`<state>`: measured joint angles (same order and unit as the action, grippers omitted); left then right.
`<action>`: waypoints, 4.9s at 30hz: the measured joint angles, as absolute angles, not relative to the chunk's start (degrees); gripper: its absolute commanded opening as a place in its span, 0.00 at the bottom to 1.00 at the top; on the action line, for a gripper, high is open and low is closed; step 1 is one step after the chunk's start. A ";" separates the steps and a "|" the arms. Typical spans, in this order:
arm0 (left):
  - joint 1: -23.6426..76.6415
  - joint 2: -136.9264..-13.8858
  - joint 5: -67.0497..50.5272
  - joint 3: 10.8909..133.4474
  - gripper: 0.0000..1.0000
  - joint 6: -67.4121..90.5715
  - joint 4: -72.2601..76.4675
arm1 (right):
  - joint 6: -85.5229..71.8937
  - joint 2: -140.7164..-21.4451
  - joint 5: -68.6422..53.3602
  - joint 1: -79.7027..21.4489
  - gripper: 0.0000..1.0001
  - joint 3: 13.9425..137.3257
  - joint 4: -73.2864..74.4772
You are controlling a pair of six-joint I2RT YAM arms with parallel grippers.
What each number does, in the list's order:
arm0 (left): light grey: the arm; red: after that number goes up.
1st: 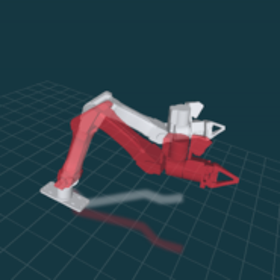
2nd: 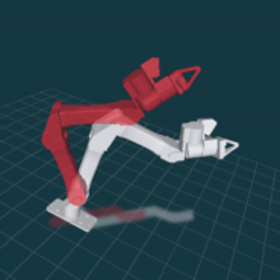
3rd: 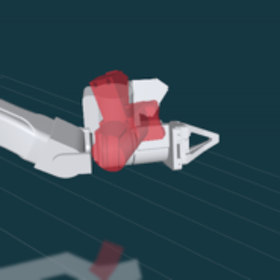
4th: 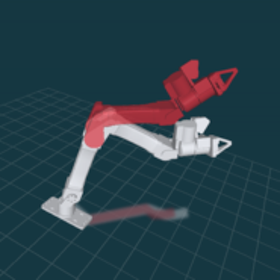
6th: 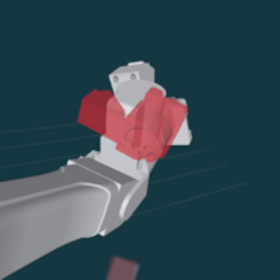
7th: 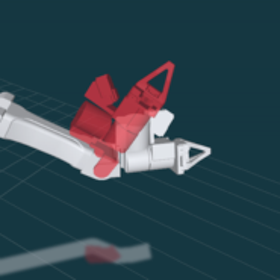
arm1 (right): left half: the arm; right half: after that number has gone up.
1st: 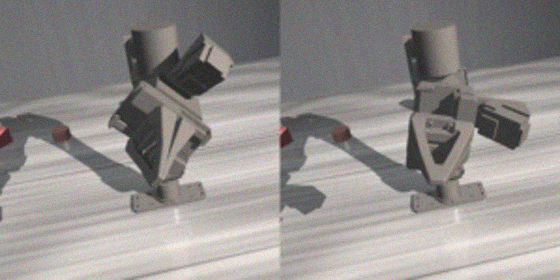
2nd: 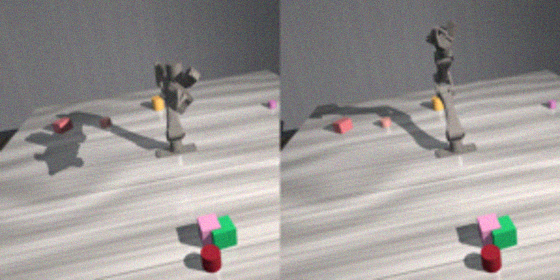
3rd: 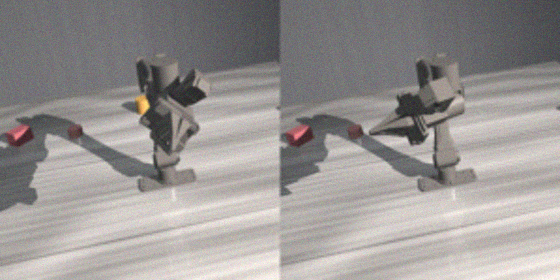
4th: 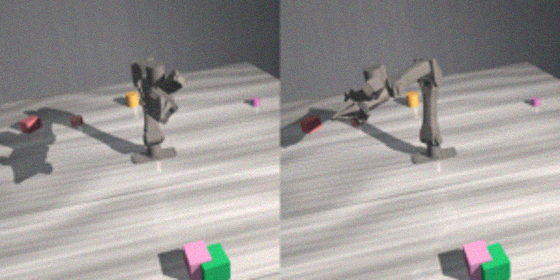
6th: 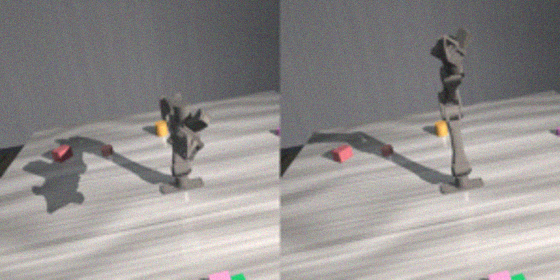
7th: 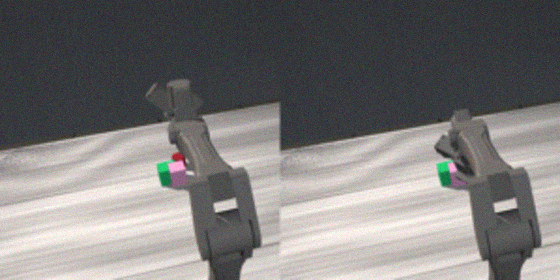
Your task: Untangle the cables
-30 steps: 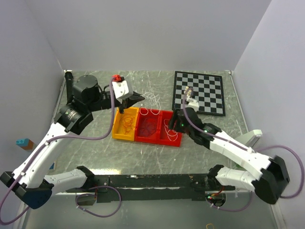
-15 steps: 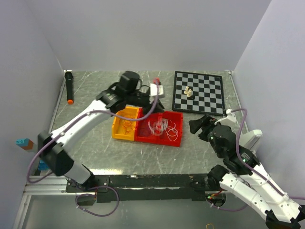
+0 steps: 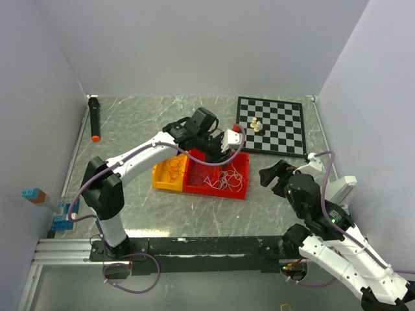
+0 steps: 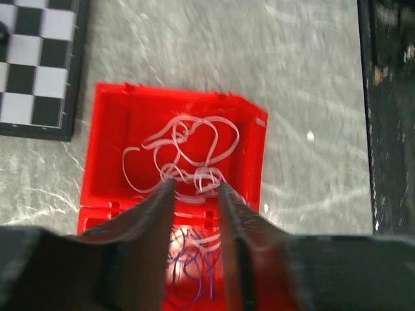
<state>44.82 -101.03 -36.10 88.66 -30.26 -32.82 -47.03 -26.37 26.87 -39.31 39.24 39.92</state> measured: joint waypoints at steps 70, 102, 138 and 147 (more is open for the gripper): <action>53.28 -95.07 -15.07 60.27 0.24 -42.44 -17.04 | -45.12 -26.11 17.04 -39.22 0.60 29.76 33.06; 54.35 -90.70 -6.04 71.75 0.17 -31.09 -17.85 | -42.22 -25.50 13.17 -39.22 0.81 27.88 28.82; 13.69 -90.94 -22.24 68.55 0.29 -21.78 -40.18 | -9.91 -77.19 -3.14 -44.60 0.70 37.85 -1.54; 13.69 -91.29 -23.00 68.18 0.29 -21.71 -37.15 | -9.50 -78.85 -1.96 -44.66 0.38 38.54 0.12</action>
